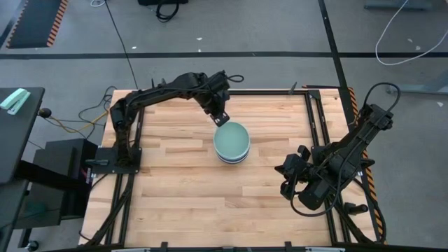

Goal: Nest bowls inside each other
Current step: Stack the green bowl on the white bowl

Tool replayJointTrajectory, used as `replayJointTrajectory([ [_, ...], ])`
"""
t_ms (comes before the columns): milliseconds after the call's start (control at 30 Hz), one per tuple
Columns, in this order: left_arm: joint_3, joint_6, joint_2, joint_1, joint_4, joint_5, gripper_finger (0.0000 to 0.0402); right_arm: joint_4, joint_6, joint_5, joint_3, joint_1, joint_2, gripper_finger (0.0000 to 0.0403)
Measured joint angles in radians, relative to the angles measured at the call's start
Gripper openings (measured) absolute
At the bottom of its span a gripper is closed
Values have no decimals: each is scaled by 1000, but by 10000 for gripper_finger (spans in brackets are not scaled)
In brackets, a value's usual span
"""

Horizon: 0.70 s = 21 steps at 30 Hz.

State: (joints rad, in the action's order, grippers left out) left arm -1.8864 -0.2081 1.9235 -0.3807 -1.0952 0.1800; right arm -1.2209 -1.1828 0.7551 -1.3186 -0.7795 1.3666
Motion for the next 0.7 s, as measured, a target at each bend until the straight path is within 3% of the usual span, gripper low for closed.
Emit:
replayJointTrajectory([
  [100,0,3,-7,9,2,0,9,0,4,2,0,0,0,13],
  [700,0,9,-7,33,26,19,5,0,8,10,0,0,0,13],
])
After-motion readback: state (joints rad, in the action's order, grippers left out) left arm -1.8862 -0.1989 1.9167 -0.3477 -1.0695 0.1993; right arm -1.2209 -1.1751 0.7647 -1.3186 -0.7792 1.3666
